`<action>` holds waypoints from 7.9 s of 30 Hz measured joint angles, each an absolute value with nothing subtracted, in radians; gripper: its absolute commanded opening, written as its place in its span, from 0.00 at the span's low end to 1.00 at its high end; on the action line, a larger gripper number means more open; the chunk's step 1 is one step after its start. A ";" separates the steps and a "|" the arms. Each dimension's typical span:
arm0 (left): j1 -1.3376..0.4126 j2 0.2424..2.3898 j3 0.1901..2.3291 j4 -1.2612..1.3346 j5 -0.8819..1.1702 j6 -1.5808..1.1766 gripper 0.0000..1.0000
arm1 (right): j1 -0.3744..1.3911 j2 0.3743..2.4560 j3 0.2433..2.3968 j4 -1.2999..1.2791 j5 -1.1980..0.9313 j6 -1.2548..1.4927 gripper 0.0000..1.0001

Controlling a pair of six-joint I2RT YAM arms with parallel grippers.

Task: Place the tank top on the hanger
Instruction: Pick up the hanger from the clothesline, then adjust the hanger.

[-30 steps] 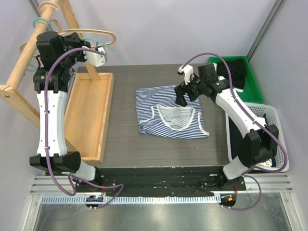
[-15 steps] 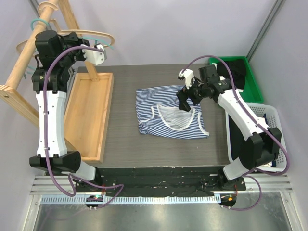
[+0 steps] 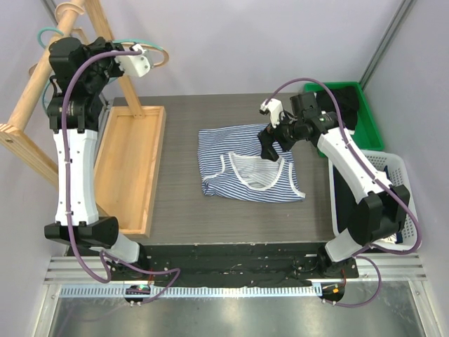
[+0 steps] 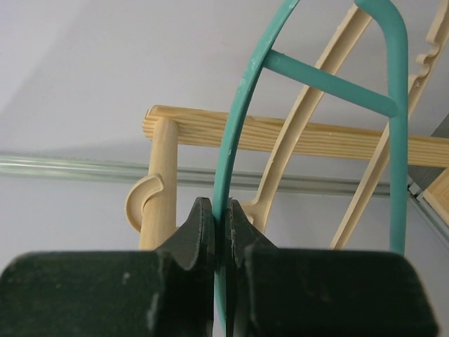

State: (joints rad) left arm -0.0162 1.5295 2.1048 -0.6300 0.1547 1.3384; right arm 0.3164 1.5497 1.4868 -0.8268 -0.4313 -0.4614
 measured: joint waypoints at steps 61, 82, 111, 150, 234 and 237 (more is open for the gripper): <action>-0.236 1.225 1.541 -0.721 0.166 1.165 0.00 | 0.307 1.475 1.586 -0.860 -0.503 -0.440 1.00; -0.871 1.359 1.540 -0.825 -0.253 1.018 0.00 | 0.229 1.449 1.668 -0.736 -1.066 -0.143 1.00; -0.969 1.538 1.664 -0.767 -0.299 0.898 0.00 | 0.333 1.521 1.488 -0.612 -1.120 -0.129 0.79; -0.994 1.546 1.739 -0.742 -0.381 0.924 1.00 | 0.366 1.525 1.451 -0.728 -0.910 -0.247 0.01; -0.402 1.622 1.684 -1.251 0.769 0.925 0.00 | 0.075 1.217 1.601 -1.311 -0.890 -0.899 1.00; -0.410 1.620 1.699 -1.278 0.715 0.947 0.00 | 0.086 1.238 1.638 -1.327 -0.852 -0.925 1.00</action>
State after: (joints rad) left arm -0.4103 1.6203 1.6993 -1.2781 0.7147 0.9466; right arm 0.0856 1.2381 1.6382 -1.3266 -0.8516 -0.9253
